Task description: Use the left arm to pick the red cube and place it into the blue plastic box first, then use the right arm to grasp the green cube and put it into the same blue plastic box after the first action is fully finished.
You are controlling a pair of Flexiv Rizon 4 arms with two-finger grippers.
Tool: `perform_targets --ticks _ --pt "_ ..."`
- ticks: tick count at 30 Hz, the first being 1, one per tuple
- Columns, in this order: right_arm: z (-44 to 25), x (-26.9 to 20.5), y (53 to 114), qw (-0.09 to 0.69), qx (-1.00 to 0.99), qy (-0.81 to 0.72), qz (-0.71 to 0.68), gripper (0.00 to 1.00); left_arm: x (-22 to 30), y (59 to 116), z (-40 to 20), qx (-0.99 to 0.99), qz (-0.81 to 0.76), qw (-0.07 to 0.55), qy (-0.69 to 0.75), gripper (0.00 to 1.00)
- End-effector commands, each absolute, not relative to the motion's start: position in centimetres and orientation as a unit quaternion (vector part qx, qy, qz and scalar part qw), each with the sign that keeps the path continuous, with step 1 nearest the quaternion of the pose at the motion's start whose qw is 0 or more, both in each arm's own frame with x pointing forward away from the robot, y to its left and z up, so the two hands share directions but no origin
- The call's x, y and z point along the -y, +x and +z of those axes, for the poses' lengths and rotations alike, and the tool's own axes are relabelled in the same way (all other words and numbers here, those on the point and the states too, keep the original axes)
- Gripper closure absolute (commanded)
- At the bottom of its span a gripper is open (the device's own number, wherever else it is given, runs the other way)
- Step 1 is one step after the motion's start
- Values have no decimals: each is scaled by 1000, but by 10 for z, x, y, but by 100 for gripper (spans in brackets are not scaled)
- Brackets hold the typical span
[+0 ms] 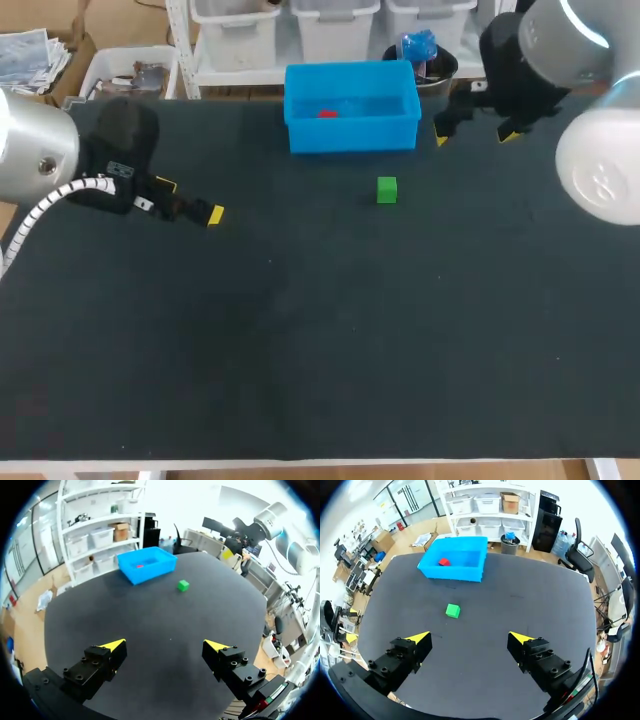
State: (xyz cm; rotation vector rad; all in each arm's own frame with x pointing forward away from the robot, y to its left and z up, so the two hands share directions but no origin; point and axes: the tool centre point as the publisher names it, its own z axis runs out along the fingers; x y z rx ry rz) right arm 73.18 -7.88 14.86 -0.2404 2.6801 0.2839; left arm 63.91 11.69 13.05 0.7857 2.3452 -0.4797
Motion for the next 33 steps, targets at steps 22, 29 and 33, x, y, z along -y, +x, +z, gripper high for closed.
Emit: perform_targets --ticks 22,29,33 --pt "125 22 745 165 -986 -10 9 0 -118 640 130 -885 -183 307 298 0" --pt "110 4 755 166 -986 -11 28 0 -118 640 130 -885 -183 307 298 0" --pt "101 -4 760 163 -986 -16 32 0 -118 640 130 -885 -183 307 298 0"
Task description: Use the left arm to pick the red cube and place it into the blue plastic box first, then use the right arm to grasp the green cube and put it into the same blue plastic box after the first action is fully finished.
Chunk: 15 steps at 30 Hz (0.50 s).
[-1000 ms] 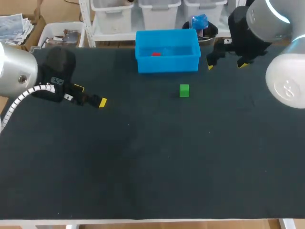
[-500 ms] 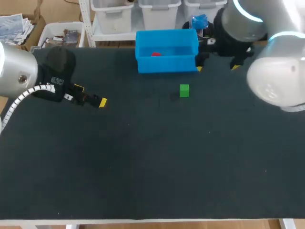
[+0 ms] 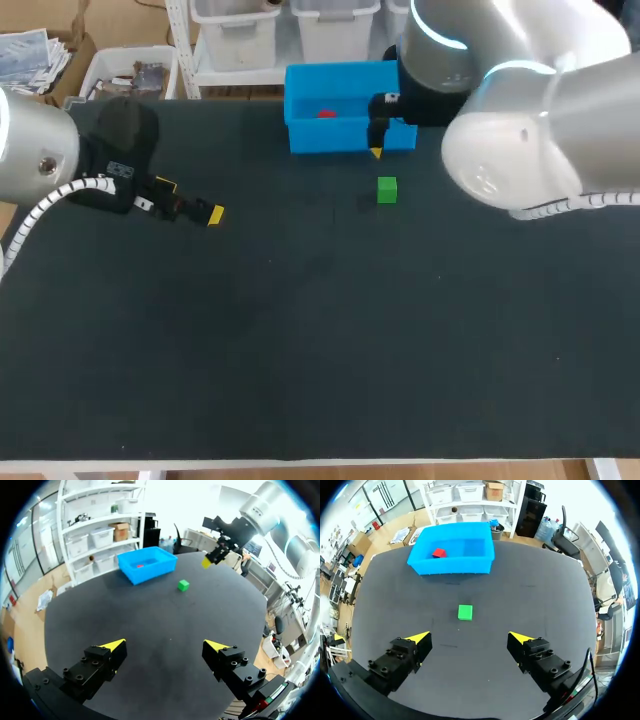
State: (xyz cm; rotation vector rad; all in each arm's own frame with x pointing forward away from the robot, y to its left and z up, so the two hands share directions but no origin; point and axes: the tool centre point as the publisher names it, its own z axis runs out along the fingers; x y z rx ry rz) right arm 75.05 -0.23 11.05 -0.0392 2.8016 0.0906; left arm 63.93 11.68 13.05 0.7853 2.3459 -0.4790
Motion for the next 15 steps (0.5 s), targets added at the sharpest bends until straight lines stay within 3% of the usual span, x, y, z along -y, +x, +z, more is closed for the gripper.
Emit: perform_targets --ticks 1,15 --pt "98 -4 763 161 -986 -17 33 0 -118 640 130 -885 -183 307 298 0" --pt "65 -7 777 157 -986 -11 48 0 -118 640 130 -885 -183 307 298 0"
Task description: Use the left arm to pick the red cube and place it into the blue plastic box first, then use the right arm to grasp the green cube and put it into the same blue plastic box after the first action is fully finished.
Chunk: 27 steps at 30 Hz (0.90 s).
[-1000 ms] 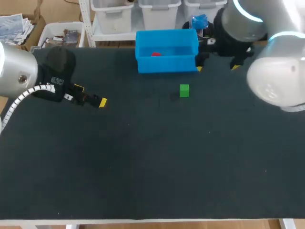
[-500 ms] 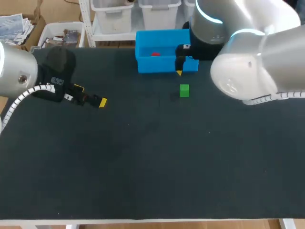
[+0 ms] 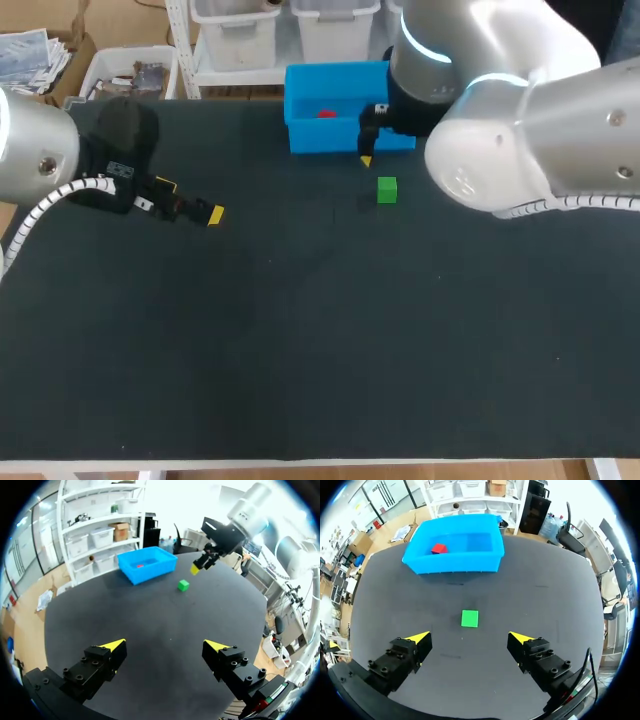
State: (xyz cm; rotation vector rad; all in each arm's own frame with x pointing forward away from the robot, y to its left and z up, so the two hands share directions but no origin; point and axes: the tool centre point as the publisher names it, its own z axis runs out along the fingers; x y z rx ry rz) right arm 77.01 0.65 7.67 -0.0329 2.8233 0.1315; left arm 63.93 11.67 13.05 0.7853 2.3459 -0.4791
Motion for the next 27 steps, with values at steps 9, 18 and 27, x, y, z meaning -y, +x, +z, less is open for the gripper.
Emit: perform_targets --ticks 9,18,27 --pt "39 -12 787 149 -988 -18 37 0 -118 640 130 -885 -183 307 298 0" --pt "16 -14 793 131 -991 -21 24 0 -118 640 130 -885 -183 307 298 0" --pt "6 -16 797 125 -992 -25 18 0 -118 640 130 -885 -183 307 298 0"
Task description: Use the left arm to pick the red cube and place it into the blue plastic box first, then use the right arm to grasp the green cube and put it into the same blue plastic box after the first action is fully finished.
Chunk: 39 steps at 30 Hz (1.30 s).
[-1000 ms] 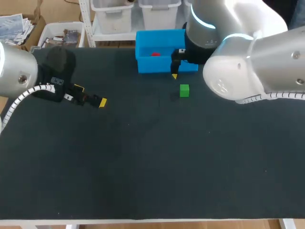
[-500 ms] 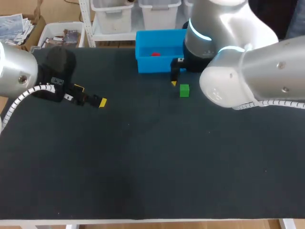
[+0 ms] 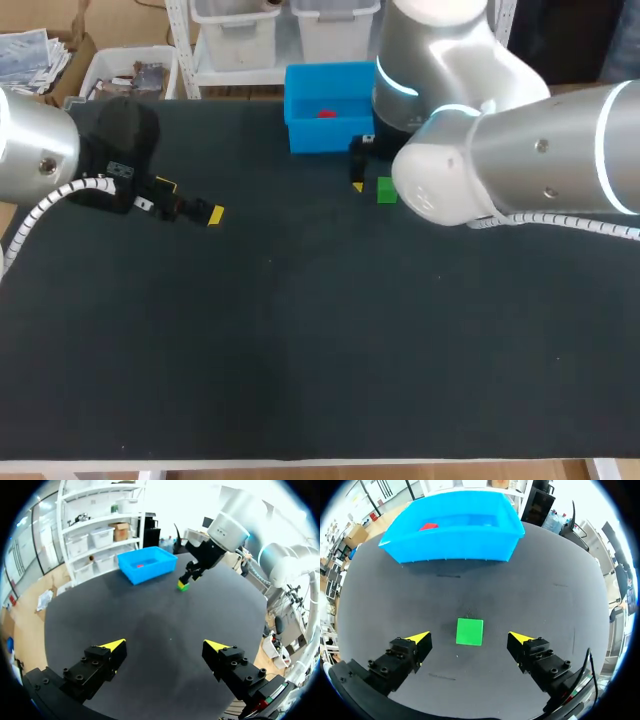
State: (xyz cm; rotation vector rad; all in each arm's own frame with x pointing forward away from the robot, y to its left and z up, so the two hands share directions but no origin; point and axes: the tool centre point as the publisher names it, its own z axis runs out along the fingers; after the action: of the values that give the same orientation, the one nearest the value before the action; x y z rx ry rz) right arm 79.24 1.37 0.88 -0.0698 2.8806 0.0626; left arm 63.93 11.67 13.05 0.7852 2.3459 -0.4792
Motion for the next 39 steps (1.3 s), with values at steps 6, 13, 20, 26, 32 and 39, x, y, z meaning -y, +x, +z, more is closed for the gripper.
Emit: perform_targets --ticks 6,13,20,26,32,39 --pt "1 -15 800 121 -992 -25 12 0 -118 640 130 -885 -183 307 298 0" --pt "-3 -11 803 115 -993 -26 4 0 -118 640 130 -885 -183 307 298 0" --pt "-8 -11 804 109 -994 -27 -2 0 -118 640 130 -885 -183 307 298 0" --pt "-11 -9 805 107 -994 -27 -3 0 -118 640 130 -885 -183 307 298 0" --pt "-14 -8 807 107 -994 -24 -5 0 -118 640 130 -885 -183 307 298 0" --pt "-17 -8 810 107 -994 -24 -4 0 -118 640 130 -885 -183 307 298 0"
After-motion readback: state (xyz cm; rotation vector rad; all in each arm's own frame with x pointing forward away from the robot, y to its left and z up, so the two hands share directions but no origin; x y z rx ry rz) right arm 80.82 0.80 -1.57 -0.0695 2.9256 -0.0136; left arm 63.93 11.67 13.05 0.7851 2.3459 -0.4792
